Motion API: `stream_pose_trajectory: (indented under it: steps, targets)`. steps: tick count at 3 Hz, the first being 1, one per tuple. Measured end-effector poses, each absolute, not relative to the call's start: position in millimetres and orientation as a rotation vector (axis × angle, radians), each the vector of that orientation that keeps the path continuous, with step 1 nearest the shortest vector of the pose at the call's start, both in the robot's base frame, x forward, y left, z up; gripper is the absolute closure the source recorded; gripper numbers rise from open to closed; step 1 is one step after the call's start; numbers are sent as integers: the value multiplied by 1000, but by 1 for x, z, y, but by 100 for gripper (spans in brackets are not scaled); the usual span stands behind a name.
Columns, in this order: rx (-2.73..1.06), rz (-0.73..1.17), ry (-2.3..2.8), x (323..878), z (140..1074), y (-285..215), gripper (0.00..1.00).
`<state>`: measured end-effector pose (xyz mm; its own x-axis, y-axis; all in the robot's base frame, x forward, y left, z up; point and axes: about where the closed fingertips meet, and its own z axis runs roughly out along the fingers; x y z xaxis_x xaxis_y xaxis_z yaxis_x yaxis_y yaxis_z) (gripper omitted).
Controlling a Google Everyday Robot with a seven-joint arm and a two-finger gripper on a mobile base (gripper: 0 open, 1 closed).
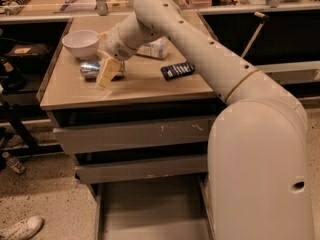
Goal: Pick redbull can from bottom drawer and place on counter
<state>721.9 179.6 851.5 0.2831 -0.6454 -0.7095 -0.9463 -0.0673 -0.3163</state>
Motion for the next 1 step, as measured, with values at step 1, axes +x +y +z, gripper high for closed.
stream_pose_trajectory:
  steps: [1]
  targets:
    - [-1794,501,1442,722,852,180,0]
